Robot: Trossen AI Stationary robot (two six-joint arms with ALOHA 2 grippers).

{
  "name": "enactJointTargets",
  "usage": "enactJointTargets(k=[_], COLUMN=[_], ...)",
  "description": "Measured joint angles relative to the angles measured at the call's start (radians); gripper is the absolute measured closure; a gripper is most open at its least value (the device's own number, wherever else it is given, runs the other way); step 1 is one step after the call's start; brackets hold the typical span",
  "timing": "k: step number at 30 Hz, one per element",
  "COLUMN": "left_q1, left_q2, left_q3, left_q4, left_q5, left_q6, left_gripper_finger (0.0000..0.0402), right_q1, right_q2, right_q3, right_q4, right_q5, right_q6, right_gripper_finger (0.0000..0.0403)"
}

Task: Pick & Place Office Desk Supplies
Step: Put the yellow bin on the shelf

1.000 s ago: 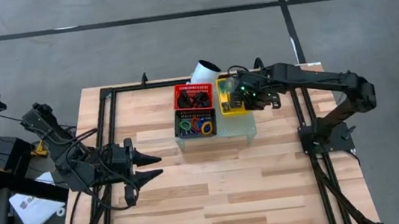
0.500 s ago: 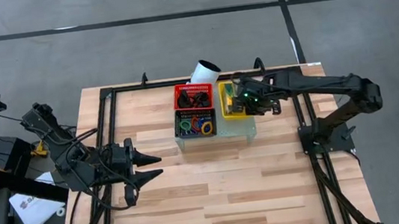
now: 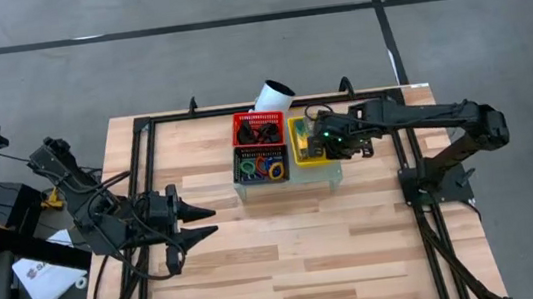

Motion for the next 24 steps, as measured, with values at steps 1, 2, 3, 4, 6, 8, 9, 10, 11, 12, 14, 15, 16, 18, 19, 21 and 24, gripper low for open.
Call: enactJointTargets(k=[1, 2, 3, 4, 6, 8, 9, 10, 11, 12, 14, 15, 16, 18, 19, 21, 24], left_q1=[0.0, 0.0, 0.0, 0.0, 0.0, -0.001, -0.001, -0.001, -0.001, -0.001, -0.001, -0.001, -0.001, -0.001, -0.001, -0.001, -0.001], left_q2=[0.0, 0.0, 0.0, 0.0, 0.0, 0.0, 0.0, 0.0, 0.0, 0.0, 0.0, 0.0, 0.0, 0.0, 0.0, 0.0, 0.0], left_q3=[0.0, 0.0, 0.0, 0.0, 0.0, 0.0, 0.0, 0.0, 0.0, 0.0, 0.0, 0.0, 0.0, 0.0, 0.0, 0.0, 0.0], left_q4=[0.001, 0.0, 0.0, 0.0, 0.002, 0.007, 0.009, 0.009, 0.008, 0.008, 0.008, 0.008, 0.008, 0.008, 0.008, 0.008, 0.008], left_q5=[0.0, 0.0, 0.0, 0.0, 0.0, 0.0, 0.0, 0.0, 0.0, 0.0, 0.0, 0.0, 0.0, 0.0, 0.0, 0.0, 0.0], left_q6=[0.0, 0.0, 0.0, 0.0, 0.0, 0.0, 0.0, 0.0, 0.0, 0.0, 0.0, 0.0, 0.0, 0.0, 0.0, 0.0, 0.0], left_gripper_finger=[0.0238, 0.0238, 0.0238, 0.0238, 0.0238, 0.0238, 0.0238, 0.0238, 0.0238, 0.0238, 0.0238, 0.0238, 0.0238, 0.0238, 0.0238, 0.0238, 0.0238], right_q1=[0.0, 0.004, 0.008, 0.009, 0.011, 0.011, 0.012, 0.014, 0.018, 0.022, 0.028, 0.028, 0.028, 0.029, 0.029, 0.029, 0.028], right_q2=[0.003, 0.009, 0.013, 0.014, 0.017, 0.023, 0.024, 0.024, 0.024, 0.024, 0.025, 0.025, 0.025, 0.025, 0.025, 0.025, 0.025], right_q3=[0.0, 0.002, 0.002, 0.001, 0.0, 0.002, 0.001, 0.001, 0.001, 0.001, 0.001, 0.001, 0.001, 0.001, 0.001, 0.001, 0.002], right_q4=[0.008, 0.02, 0.024, 0.014, 0.015, 0.024, 0.013, 0.01, 0.017, 0.023, 0.02, 0.019, 0.019, 0.021, 0.022, 0.032, 0.045], right_q5=[-0.002, -0.001, 0.0, -0.001, 0.0, -0.001, -0.001, 0.0, 0.007, 0.021, 0.033, 0.033, 0.033, 0.04, 0.045, 0.05, 0.059], right_q6=[0.0, 0.0, 0.0, 0.0, 0.002, 0.008, 0.008, 0.011, 0.017, 0.024, 0.027, 0.027, 0.026, 0.027, 0.027, 0.026, 0.027], right_gripper_finger=[0.0403, 0.0403, 0.0403, 0.0403, 0.0403, 0.0403, 0.0403, 0.0403, 0.0403, 0.0402, 0.0398, 0.0395, 0.0391, 0.0382, 0.0377, 0.0367, 0.0352])
